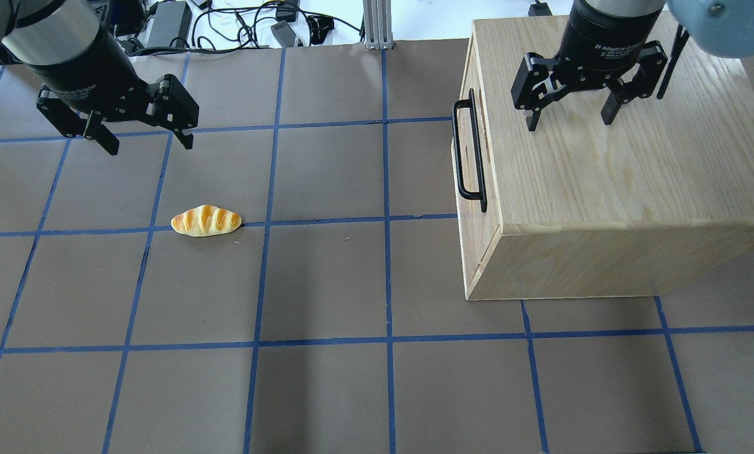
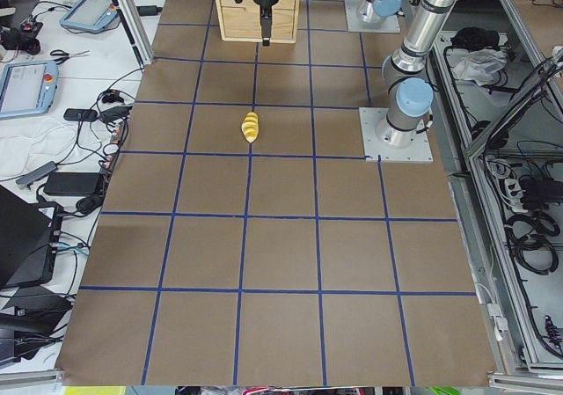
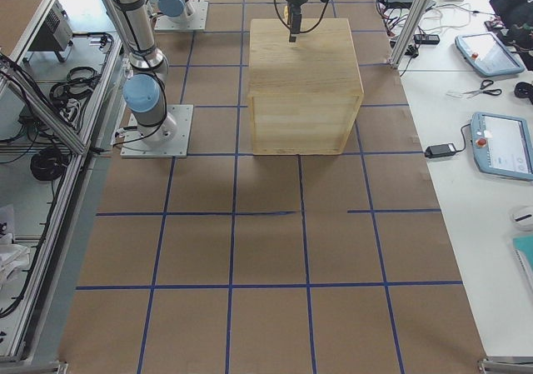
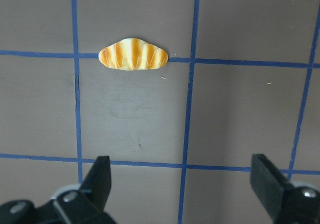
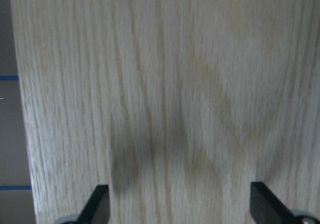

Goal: Open upper drawer

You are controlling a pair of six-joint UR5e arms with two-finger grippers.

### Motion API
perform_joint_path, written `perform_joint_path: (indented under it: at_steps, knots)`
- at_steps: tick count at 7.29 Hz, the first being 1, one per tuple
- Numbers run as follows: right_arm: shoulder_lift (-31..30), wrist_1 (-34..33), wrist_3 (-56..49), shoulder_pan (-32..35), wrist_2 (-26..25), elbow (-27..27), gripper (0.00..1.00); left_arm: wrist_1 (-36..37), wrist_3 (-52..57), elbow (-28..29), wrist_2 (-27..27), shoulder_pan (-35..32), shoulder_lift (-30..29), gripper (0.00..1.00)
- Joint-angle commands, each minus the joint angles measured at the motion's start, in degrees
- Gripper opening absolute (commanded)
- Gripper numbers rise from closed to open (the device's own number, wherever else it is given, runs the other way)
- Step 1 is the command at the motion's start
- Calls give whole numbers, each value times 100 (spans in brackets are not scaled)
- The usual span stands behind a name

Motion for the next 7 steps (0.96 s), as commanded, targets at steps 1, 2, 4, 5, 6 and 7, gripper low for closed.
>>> perform_joint_path:
  at_steps: [1,2,4,5,6,7]
  knots:
    - [0,0,-3,0,0,0,100,-18,3,-1,-9,9,5,100]
    - [0,0,6,0,0,0,100,-18,3,-1,-35,26,-3,100]
    - [0,0,-3,0,0,0,100,0,3,7,-35,18,-3,100]
    - [0,0,-3,-9,0,0,100,0,-6,-1,-35,18,-12,100]
    - [0,0,6,0,0,0,100,0,3,7,43,18,-4,100]
    - [0,0,6,0,0,0,100,8,3,7,44,18,-3,100]
